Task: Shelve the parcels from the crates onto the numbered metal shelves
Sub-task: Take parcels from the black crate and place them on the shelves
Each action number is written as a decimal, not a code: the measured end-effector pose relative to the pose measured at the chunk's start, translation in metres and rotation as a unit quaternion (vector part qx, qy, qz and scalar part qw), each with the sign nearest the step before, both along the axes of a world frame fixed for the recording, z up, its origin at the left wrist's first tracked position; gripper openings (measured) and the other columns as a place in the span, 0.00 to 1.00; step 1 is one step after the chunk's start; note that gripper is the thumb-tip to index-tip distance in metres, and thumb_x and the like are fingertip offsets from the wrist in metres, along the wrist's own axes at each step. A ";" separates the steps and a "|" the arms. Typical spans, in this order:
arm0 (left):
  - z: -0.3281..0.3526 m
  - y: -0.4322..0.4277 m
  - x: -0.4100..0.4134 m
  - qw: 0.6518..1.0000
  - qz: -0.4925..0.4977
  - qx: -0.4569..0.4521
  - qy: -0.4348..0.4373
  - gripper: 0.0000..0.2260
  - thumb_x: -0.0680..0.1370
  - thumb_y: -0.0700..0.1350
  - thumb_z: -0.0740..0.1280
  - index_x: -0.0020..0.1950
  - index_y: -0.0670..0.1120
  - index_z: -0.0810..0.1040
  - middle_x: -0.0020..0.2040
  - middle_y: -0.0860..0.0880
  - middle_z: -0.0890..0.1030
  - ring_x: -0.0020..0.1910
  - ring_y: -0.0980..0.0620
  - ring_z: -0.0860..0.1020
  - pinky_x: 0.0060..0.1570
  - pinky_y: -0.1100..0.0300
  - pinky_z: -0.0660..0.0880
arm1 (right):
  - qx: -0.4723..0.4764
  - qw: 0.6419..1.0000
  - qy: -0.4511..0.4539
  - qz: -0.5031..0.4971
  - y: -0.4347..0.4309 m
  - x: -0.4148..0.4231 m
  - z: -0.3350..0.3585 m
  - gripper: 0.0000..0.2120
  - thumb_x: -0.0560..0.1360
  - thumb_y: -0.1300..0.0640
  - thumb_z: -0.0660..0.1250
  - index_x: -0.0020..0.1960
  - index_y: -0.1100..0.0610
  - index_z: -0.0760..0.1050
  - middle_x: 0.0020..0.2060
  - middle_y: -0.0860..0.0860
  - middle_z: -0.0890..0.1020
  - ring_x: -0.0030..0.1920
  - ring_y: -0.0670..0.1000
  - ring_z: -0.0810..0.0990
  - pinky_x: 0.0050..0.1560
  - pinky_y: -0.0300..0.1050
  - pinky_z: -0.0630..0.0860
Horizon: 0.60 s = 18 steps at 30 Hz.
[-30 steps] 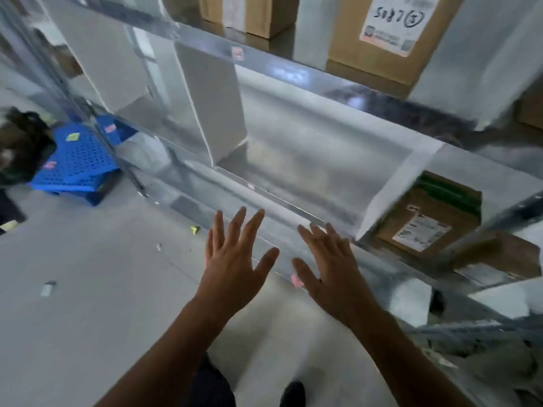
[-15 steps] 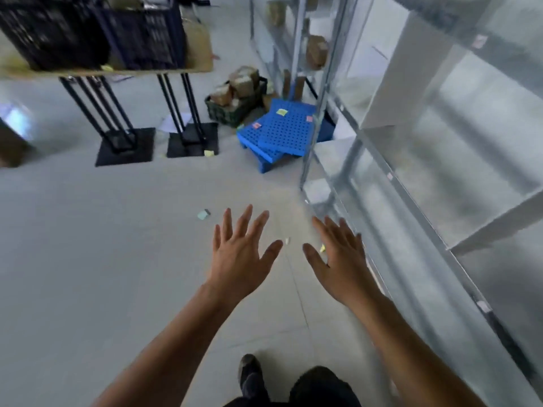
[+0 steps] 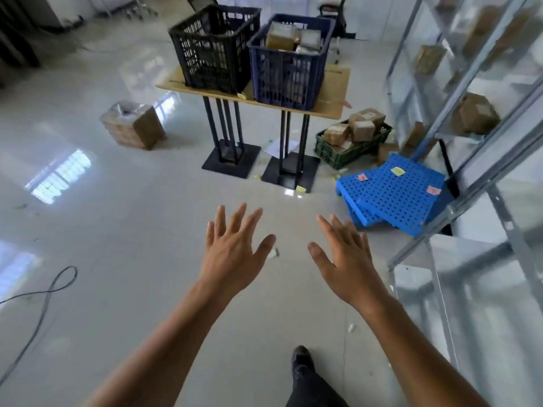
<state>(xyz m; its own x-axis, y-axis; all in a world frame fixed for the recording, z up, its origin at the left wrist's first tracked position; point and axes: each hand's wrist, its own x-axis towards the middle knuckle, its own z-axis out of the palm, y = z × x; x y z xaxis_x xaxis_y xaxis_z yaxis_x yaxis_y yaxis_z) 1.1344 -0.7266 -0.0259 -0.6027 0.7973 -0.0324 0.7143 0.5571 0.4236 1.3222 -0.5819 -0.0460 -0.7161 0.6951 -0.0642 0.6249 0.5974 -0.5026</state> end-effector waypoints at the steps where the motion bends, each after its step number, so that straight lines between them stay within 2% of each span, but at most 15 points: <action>1: 0.008 0.015 -0.016 1.000 0.013 -0.001 0.006 0.31 0.80 0.70 0.50 0.82 0.62 0.54 0.85 0.56 0.50 0.83 0.47 0.38 0.81 0.44 0.40 | -0.005 1.000 0.004 0.007 0.020 -0.017 0.005 0.35 0.80 0.31 0.44 0.85 0.41 0.48 0.85 0.49 0.50 0.84 0.50 0.40 0.82 0.56 0.36; 5: 0.032 0.063 -0.078 0.998 0.064 0.022 0.018 0.30 0.81 0.68 0.51 0.82 0.61 0.55 0.85 0.56 0.51 0.83 0.48 0.38 0.81 0.45 0.41 | 0.015 0.999 0.022 0.046 0.092 -0.095 0.028 0.33 0.83 0.34 0.49 0.85 0.42 0.49 0.85 0.49 0.52 0.84 0.50 0.41 0.82 0.56 0.37; 11: 0.033 0.107 -0.186 0.990 0.126 0.055 0.023 0.31 0.79 0.71 0.48 0.81 0.63 0.55 0.84 0.57 0.51 0.83 0.49 0.38 0.80 0.46 0.41 | 0.006 0.992 0.061 0.112 0.157 -0.239 0.036 0.32 0.84 0.33 0.50 0.84 0.42 0.51 0.85 0.49 0.54 0.84 0.49 0.42 0.83 0.61 0.43; 18: 0.029 0.152 -0.364 0.984 0.151 0.082 0.037 0.31 0.80 0.70 0.48 0.82 0.63 0.51 0.85 0.56 0.49 0.83 0.48 0.37 0.78 0.48 0.38 | -0.001 0.992 0.086 0.093 0.218 -0.420 0.040 0.30 0.85 0.39 0.56 0.84 0.46 0.58 0.83 0.50 0.60 0.84 0.52 0.49 0.81 0.65 0.53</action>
<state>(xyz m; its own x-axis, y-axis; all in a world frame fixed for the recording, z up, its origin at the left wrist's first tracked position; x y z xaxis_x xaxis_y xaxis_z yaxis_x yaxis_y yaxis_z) 0.7706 -0.5743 0.0030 -0.8088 0.5724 0.1349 0.5589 0.6767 0.4793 0.9024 -0.3640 -0.0055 -0.8321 0.5503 0.0697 0.4088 0.6933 -0.5935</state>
